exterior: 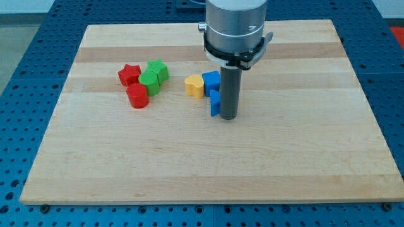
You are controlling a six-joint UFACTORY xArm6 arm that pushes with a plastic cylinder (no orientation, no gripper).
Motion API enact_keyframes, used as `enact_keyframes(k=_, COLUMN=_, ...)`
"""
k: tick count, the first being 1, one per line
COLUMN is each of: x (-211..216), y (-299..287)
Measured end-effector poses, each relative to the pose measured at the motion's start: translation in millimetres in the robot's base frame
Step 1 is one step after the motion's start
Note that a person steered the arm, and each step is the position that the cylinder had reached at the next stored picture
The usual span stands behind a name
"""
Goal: Move your arm towards the bottom right
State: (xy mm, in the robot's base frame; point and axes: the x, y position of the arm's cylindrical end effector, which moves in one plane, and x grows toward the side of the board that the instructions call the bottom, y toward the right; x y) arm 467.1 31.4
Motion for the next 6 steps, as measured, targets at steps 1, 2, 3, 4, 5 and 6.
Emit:
enact_keyframes(k=1, x=-9.9, y=0.0)
enact_keyframes(k=2, x=-14.9, y=0.0)
enact_keyframes(k=3, x=-14.9, y=0.0)
enact_keyframes(k=4, x=-6.2, y=7.9)
enact_keyframes(k=5, x=29.9, y=53.8)
enact_keyframes(k=6, x=49.5, y=84.2)
